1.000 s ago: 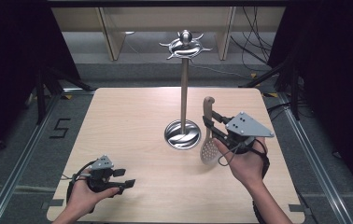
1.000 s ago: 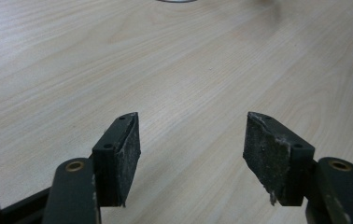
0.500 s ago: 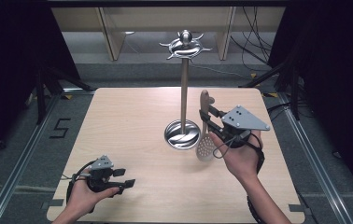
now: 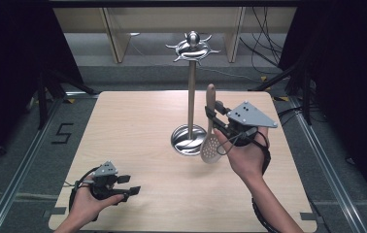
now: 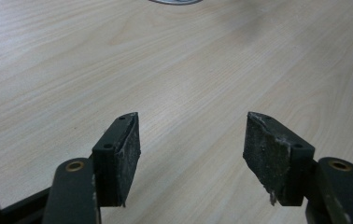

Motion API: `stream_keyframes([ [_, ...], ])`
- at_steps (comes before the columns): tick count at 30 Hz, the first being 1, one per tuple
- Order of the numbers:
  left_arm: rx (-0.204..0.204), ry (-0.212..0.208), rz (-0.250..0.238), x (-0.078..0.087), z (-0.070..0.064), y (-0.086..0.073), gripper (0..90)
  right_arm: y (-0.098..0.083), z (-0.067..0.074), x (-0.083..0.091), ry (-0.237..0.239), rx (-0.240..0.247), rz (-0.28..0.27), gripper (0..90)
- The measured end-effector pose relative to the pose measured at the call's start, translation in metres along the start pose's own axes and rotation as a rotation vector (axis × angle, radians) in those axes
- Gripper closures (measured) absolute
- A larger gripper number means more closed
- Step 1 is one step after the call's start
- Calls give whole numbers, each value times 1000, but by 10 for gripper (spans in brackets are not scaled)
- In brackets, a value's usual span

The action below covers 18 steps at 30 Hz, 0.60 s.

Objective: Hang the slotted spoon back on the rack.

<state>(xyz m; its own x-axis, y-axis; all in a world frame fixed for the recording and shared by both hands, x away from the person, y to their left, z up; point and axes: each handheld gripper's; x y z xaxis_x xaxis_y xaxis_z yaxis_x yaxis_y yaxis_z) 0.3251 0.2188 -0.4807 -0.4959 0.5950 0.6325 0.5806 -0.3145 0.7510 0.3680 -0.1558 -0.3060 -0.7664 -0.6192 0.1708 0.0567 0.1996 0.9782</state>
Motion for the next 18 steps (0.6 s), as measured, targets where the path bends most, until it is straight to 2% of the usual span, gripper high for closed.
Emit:
stream_keyframes([
  [2,-2,-1,0,0,0,0,355,2,-1,-1,-9,14,0,705],
  [4,0,-1,-2,0,0,0,355,3,1,-3,4,-9,2,705],
  [9,-2,0,0,0,0,0,355,6,2,-5,-2,-6,-1,705],
  [10,-3,0,-1,0,0,0,356,8,0,-6,-12,19,-21,705],
  [11,-3,0,-1,0,0,0,355,9,1,-6,-7,2,-13,705],
  [18,-6,3,4,1,1,0,355,14,2,-9,-10,-9,-25,705],
])
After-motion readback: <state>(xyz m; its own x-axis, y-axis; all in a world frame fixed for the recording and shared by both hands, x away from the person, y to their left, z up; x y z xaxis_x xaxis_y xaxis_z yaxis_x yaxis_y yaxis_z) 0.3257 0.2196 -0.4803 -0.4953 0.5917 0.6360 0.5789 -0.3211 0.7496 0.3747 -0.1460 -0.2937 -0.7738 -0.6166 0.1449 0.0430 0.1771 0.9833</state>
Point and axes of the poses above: each handheld gripper's, and its own axes: x roughly backward along the jaws, y roughly out of its top, z roughly to its left, and after that the axes turned 5 degrees about y, right-handed
